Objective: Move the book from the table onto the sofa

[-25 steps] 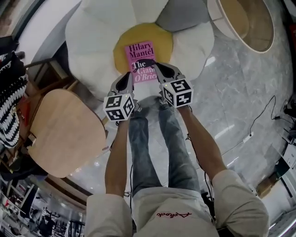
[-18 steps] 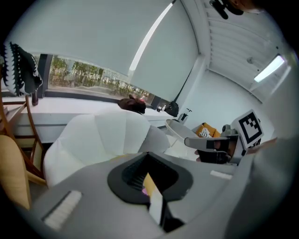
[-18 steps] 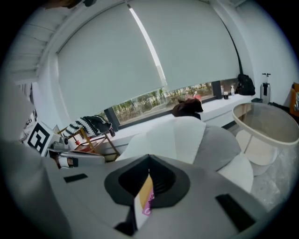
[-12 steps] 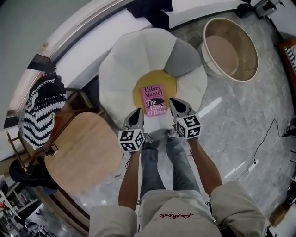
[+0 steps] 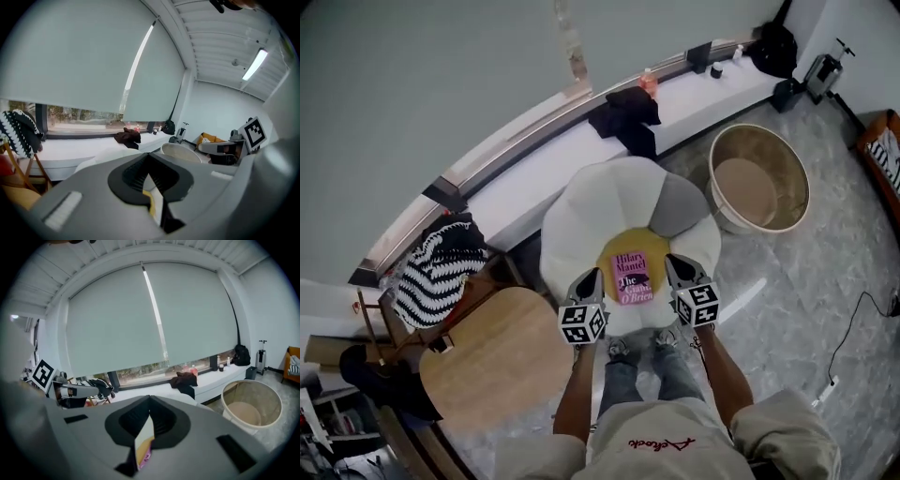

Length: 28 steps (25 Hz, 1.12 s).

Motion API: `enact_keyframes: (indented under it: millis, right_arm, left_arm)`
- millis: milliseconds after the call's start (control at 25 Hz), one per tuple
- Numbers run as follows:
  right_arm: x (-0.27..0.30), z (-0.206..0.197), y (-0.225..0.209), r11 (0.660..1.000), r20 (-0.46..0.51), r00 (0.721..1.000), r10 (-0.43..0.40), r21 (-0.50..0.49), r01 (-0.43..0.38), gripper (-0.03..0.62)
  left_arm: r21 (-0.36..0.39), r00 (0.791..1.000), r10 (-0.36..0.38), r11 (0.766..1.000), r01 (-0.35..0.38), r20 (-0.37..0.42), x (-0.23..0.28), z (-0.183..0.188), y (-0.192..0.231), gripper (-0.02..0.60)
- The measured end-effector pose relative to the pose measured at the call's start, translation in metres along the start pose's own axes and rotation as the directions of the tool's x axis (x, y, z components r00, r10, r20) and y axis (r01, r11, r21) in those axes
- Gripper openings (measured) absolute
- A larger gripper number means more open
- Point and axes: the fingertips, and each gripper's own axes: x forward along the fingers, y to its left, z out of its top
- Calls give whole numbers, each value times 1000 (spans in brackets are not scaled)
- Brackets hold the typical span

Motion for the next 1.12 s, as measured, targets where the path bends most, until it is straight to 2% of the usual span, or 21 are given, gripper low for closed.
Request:
enact_keyframes:
  millis: [240, 520, 920, 1120]
  right_arm:
    - [-24, 66, -3, 999, 89, 996, -30, -38, 33, 9]
    - [-48, 115, 5, 996, 163, 986, -46, -71, 58, 9]
    - [-70, 155, 1, 993, 220, 974, -61, -89, 82, 9]
    - [-78, 161, 4, 991, 226, 972, -63, -103, 88, 9]
  left_arm:
    - [47, 995, -3, 999, -2, 96, -18, 72, -7, 9]
    - [107, 983, -22, 994, 3, 180, -37, 131, -19, 9]
    - [205, 980, -19, 979, -22, 198, -69, 170, -17, 9]
    - [210, 974, -20, 977, -28, 226, -79, 183, -18, 9]
